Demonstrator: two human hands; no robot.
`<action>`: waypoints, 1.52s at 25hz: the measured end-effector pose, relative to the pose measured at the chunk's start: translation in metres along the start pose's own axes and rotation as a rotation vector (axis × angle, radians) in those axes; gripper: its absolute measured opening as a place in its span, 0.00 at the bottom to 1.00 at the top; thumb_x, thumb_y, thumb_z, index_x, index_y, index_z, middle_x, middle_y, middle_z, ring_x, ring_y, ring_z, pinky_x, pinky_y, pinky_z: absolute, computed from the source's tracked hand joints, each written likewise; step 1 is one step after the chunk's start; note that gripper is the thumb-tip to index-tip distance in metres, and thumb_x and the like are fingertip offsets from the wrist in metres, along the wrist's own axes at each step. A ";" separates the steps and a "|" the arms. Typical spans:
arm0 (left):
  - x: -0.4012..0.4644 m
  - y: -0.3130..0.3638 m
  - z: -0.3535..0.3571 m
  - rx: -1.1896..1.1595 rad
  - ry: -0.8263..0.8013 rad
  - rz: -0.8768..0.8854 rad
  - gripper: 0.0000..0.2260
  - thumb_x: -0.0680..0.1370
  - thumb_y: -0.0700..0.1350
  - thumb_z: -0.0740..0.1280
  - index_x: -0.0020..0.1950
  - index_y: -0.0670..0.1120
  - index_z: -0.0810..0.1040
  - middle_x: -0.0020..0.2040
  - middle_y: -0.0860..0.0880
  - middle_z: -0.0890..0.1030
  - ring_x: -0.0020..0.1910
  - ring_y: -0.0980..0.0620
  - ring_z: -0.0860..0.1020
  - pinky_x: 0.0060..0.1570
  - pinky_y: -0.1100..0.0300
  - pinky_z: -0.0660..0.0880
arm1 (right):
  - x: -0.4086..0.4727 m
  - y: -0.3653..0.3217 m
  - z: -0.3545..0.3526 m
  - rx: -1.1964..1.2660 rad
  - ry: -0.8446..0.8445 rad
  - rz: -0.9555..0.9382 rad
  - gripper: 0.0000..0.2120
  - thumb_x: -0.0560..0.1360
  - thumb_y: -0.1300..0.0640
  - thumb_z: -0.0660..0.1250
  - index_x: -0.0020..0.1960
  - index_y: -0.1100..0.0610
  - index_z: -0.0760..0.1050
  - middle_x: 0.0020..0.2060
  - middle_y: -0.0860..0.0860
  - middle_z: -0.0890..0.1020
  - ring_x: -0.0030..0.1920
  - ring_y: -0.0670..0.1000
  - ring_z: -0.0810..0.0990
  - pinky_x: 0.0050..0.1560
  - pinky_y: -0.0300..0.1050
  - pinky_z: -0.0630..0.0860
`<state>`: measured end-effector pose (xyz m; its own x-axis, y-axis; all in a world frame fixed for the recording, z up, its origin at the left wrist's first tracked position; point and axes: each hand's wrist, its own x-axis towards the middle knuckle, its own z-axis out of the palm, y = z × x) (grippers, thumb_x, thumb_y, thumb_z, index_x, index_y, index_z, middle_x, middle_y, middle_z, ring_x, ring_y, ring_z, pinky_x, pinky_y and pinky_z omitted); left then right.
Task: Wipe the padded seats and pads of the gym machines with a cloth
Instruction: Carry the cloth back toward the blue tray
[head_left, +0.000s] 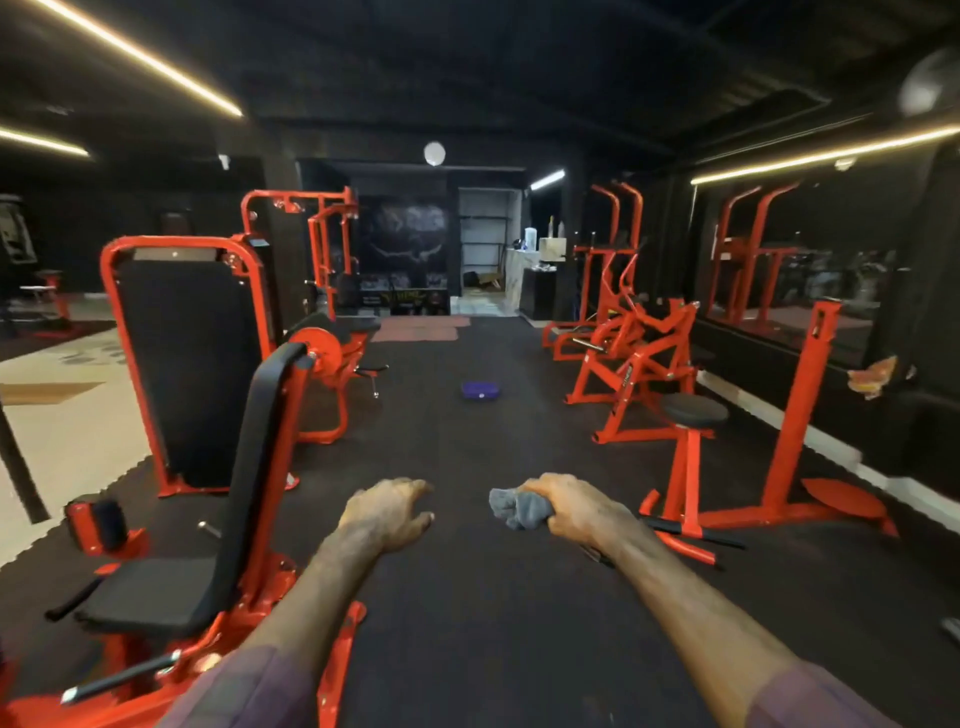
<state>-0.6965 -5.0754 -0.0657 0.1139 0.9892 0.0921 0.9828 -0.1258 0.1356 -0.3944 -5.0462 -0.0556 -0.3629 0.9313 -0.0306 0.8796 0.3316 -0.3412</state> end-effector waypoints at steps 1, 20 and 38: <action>0.044 -0.015 0.002 -0.004 -0.010 0.011 0.24 0.81 0.59 0.65 0.77 0.58 0.71 0.74 0.54 0.76 0.74 0.50 0.74 0.69 0.48 0.74 | 0.043 0.008 -0.004 0.009 -0.002 0.013 0.25 0.62 0.57 0.57 0.56 0.45 0.79 0.51 0.44 0.82 0.55 0.48 0.84 0.54 0.49 0.80; 0.860 -0.221 0.051 0.013 -0.080 0.027 0.24 0.81 0.62 0.65 0.77 0.60 0.71 0.72 0.56 0.78 0.72 0.51 0.75 0.68 0.48 0.75 | 0.816 0.192 -0.101 -0.007 -0.030 0.120 0.25 0.67 0.57 0.59 0.62 0.42 0.77 0.55 0.42 0.78 0.59 0.49 0.81 0.60 0.57 0.77; 1.627 -0.394 0.130 -0.011 -0.168 0.061 0.25 0.82 0.61 0.65 0.78 0.57 0.70 0.76 0.54 0.74 0.75 0.50 0.73 0.72 0.47 0.72 | 1.573 0.387 -0.166 0.095 -0.043 0.149 0.25 0.70 0.57 0.61 0.63 0.41 0.79 0.51 0.40 0.76 0.58 0.47 0.81 0.60 0.48 0.76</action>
<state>-0.8790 -3.4062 -0.0974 0.1967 0.9783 -0.0658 0.9717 -0.1856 0.1459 -0.5739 -3.4280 -0.0799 -0.2449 0.9612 -0.1268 0.8925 0.1725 -0.4167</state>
